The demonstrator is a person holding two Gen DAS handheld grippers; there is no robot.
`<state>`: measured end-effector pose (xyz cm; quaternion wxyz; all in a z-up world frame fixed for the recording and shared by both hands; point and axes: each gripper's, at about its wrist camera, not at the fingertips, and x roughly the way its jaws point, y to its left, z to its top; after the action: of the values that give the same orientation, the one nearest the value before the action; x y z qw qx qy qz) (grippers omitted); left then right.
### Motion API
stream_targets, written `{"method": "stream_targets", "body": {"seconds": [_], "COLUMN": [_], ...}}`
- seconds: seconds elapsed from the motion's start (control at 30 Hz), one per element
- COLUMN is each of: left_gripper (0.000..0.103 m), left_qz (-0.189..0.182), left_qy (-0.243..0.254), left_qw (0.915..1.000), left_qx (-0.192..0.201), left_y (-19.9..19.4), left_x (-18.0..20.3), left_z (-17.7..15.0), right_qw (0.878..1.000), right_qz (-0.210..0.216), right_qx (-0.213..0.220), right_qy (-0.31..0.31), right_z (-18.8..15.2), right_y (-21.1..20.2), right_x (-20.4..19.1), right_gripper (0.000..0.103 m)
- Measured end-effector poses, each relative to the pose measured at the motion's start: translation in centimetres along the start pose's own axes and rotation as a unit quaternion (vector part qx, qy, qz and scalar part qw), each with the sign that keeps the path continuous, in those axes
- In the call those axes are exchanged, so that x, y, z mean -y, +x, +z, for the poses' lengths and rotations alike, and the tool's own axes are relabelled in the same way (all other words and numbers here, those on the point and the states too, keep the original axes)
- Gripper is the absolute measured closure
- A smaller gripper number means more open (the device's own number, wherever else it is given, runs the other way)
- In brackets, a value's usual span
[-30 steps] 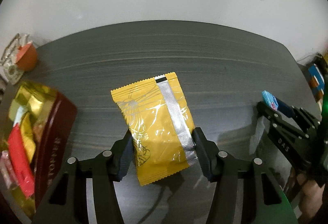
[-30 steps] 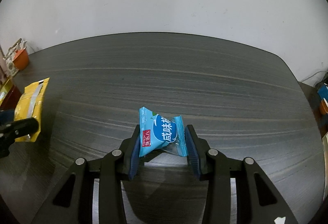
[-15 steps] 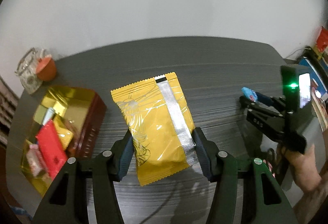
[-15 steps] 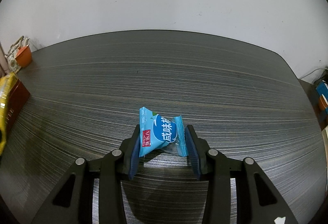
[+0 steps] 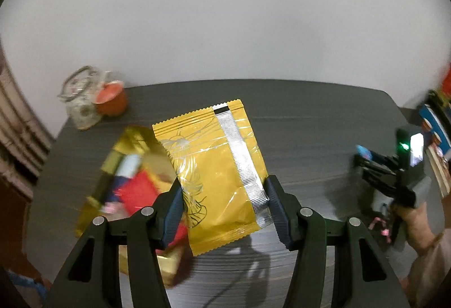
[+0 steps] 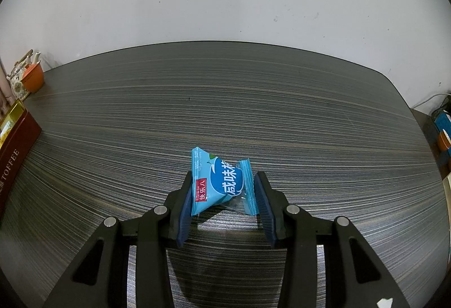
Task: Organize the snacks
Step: 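Carry the yellow bag into the gold tin and open the left tool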
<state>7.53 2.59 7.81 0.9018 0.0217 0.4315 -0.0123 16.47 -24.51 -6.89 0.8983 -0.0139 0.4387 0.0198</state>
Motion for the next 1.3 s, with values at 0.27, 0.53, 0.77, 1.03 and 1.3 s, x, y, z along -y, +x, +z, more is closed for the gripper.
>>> {"method": "stream_targets", "body": {"seconds": [0.27,0.53,0.77,1.03,1.3], "left_gripper": [0.047,0.047,0.047,0.047,0.046], "left_qz": [0.052,0.072,0.059,0.058,0.056], "left_qy": [-0.043,-0.05,-0.047,-0.053,-0.063], "left_qw": [0.9977,0.996,0.9947,0.9915,0.9902], "left_qx": [0.009,-0.018,-0.069,-0.104,-0.111], "left_y": [-0.6,1.0,5.5,9.4,11.0], "left_x": [-7.8,-12.2,-13.1,-13.4,-13.6], "left_z": [1.4,1.7,0.7,-0.1,-0.4], "right_qw": [1.0,1.0,1.0,1.0,1.0], "right_qz": [0.0,0.0,0.0,0.0,-0.001], "right_qx": [0.0,0.0,0.0,0.0,0.0], "right_qy": [0.0,0.0,0.0,-0.001,-0.001], "right_z": [0.1,0.0,0.0,0.0,0.1], "right_y": [0.1,0.1,0.1,0.2,0.2], "right_x": [0.0,0.1,0.1,0.2,0.2], "right_gripper": [0.064,0.064,0.064,0.064,0.064]}}
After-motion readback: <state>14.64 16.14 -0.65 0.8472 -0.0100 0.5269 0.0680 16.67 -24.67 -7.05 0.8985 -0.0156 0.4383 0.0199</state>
